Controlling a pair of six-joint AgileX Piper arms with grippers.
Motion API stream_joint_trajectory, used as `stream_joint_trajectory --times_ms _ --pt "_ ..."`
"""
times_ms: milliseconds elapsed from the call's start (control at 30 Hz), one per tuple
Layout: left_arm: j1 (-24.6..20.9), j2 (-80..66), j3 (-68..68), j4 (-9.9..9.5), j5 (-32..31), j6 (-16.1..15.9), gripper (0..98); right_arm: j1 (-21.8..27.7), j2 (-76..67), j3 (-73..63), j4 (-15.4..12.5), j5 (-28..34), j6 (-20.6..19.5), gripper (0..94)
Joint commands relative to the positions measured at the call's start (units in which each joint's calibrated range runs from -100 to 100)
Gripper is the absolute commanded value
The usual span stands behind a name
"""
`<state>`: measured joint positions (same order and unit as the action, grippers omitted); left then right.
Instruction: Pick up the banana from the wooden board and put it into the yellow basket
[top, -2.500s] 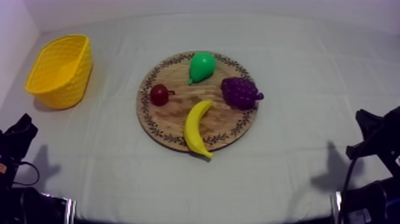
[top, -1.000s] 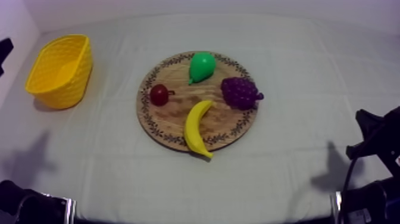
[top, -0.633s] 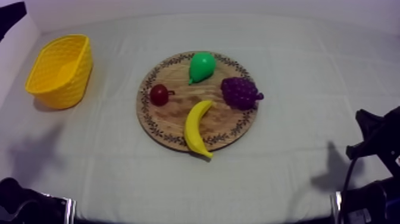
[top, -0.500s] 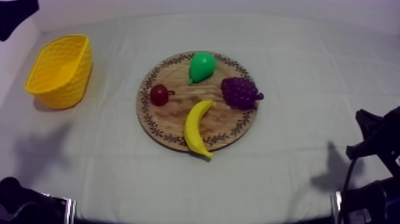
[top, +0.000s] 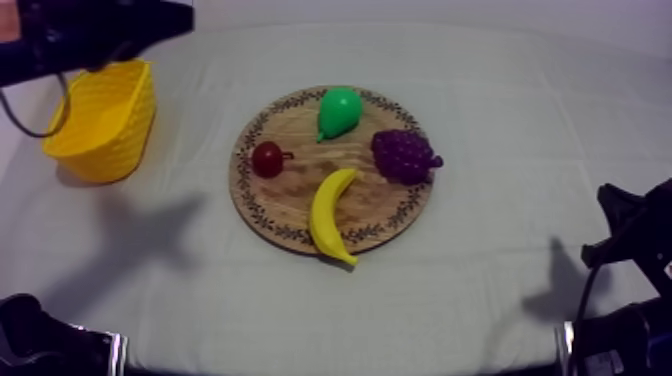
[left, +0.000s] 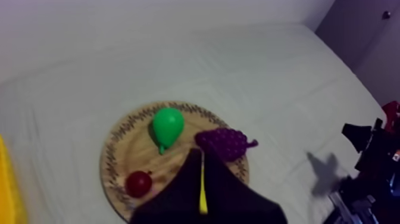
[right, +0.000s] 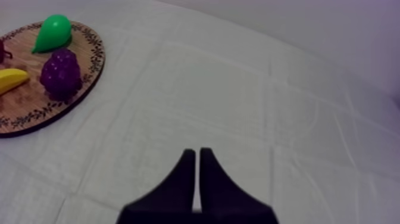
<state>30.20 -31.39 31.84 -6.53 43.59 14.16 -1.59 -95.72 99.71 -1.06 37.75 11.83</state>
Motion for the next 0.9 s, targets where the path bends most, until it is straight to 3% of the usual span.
stream_joint_trajectory --times_ms 0,267,533,867 --pt "1.1 3.14 -0.32 0.0 -0.04 0.98 0.0 -0.02 -0.03 -0.05 0.01 -0.01 0.02 0.6" --pt "4.17 9.08 -2.67 0.14 3.59 1.59 0.0 -0.02 -0.03 -0.05 0.01 -0.01 0.02 0.6" --pt "5.72 16.21 -9.17 0.04 14.7 1.8 0.0 -0.02 -0.03 -0.05 0.01 -0.01 0.02 0.6" --pt "6.83 27.82 -18.65 0.3 23.38 3.67 0.0 -0.02 -0.03 -0.05 0.01 -0.01 0.01 0.6"
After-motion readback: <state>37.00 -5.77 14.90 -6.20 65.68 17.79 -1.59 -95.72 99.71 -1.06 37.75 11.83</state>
